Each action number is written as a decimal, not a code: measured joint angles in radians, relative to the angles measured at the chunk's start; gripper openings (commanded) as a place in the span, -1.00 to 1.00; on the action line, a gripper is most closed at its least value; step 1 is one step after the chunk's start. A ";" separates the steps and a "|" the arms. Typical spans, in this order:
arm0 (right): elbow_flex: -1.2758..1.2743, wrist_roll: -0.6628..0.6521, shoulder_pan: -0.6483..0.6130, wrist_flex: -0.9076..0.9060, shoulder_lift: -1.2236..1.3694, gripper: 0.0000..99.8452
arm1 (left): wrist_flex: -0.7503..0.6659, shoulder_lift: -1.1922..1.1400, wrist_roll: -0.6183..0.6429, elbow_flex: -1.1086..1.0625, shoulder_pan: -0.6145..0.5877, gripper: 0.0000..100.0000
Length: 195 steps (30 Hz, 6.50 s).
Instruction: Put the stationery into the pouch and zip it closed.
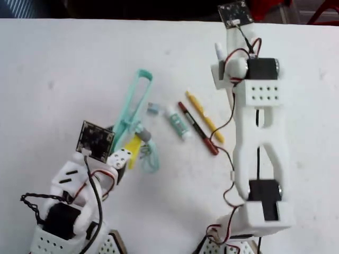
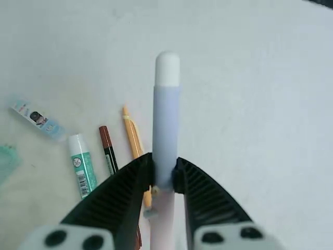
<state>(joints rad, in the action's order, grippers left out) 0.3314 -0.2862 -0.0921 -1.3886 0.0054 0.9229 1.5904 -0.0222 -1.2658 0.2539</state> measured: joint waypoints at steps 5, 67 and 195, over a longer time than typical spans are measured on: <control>0.000 0.000 -0.052 0.000 -0.140 -0.97 | 0.000 0.000 0.000 0.000 0.000 -0.62; -0.838 0.189 -0.554 1.175 -0.669 -0.97 | 0.000 0.000 0.000 0.000 0.000 -0.62; -0.497 0.074 -0.074 0.539 0.296 -0.69 | 0.014 0.238 0.000 -0.101 -0.089 -0.62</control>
<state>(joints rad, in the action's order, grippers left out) -0.1657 -0.2125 -0.1657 -0.8500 0.3015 0.9367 1.8282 -0.0222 -1.3671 0.1649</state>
